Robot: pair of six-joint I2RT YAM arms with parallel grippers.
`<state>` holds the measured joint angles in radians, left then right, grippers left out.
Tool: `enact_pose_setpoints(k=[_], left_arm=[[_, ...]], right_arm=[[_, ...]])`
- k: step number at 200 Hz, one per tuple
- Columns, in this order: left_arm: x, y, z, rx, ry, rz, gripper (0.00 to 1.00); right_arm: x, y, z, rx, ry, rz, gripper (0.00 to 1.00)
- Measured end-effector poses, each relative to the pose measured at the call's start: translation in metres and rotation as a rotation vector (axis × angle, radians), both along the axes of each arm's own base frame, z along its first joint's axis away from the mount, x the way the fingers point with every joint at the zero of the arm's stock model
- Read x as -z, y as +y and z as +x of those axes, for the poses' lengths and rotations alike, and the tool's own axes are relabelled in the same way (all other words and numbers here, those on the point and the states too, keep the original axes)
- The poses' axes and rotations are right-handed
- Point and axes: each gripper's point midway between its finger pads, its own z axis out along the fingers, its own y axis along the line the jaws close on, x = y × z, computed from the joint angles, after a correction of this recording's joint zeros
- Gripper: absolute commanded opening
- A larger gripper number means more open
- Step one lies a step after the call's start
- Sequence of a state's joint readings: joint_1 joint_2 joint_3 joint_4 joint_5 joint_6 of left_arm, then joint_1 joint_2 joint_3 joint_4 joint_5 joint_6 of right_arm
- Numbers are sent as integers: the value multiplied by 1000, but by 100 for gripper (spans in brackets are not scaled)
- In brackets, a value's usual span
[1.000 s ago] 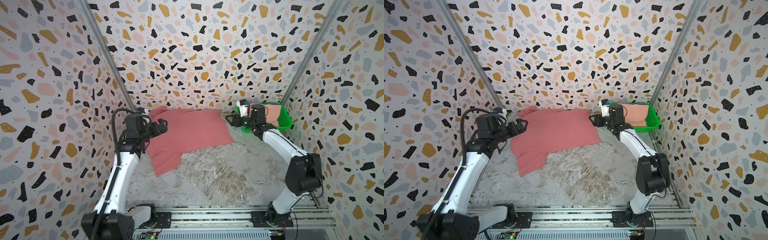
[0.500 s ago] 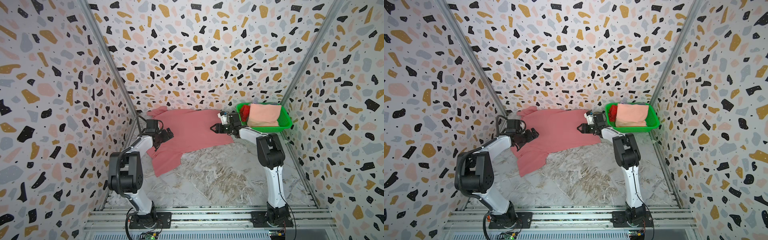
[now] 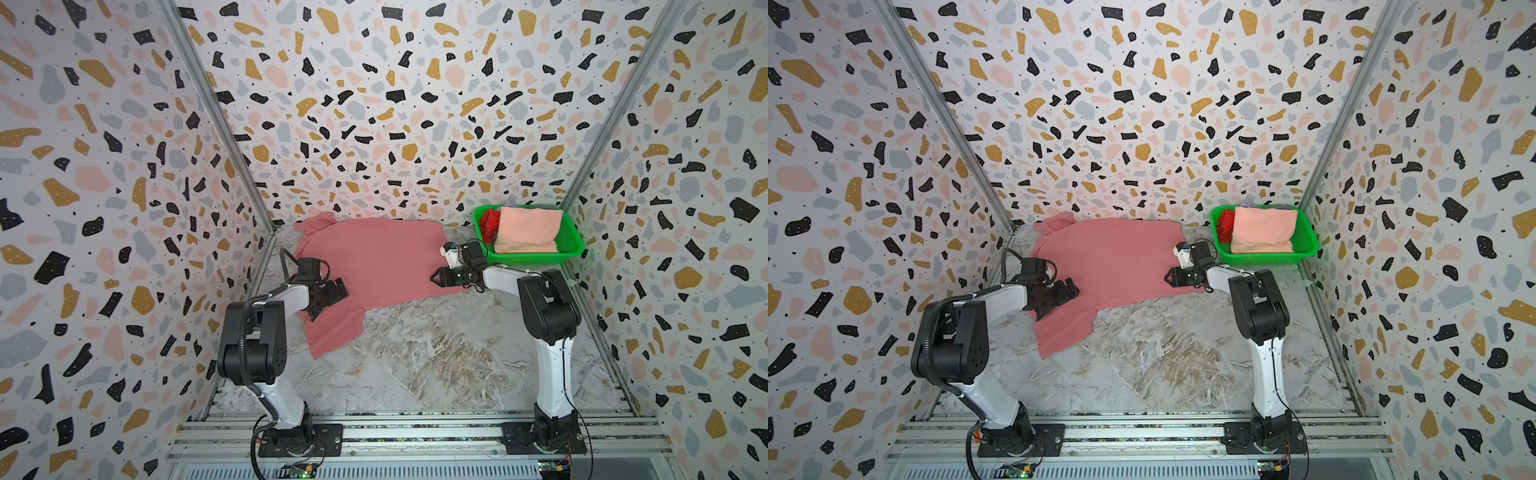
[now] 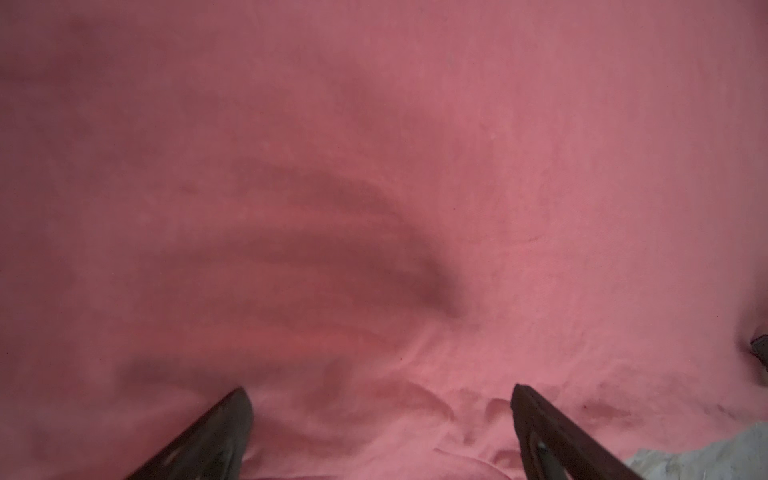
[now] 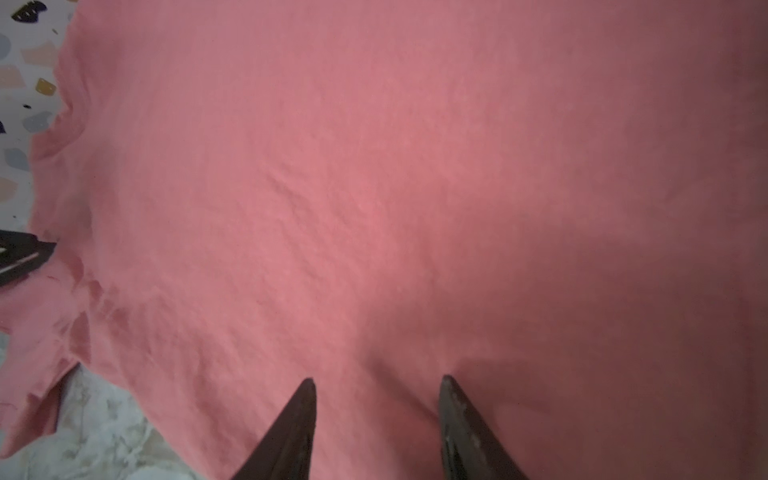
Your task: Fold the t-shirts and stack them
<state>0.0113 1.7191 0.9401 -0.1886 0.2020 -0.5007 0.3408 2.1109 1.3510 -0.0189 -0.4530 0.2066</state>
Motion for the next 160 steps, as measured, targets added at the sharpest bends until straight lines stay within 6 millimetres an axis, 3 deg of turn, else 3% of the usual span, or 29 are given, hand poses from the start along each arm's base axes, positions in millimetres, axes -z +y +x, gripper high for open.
enact_pose_setpoints(k=[54,77,90,106,133,160], left_arm=[[1,0,-64,15,100,9,100],[-1,3,-86,20,183,31,100],[-8,3,-81,33,198,39,100],[-26,3,-53,51,152,46,100],[-53,2,10,65,18,50,100],[-47,-2,56,65,-42,21,99]], right_arm=[[5,-39,-85,17,114,-102,48],[3,-43,-95,18,146,-115,50],[0,-42,-93,14,155,-119,50],[-11,-36,-78,8,131,-114,52],[-47,-18,-21,16,-10,-69,54],[-75,1,50,53,-150,-6,52]])
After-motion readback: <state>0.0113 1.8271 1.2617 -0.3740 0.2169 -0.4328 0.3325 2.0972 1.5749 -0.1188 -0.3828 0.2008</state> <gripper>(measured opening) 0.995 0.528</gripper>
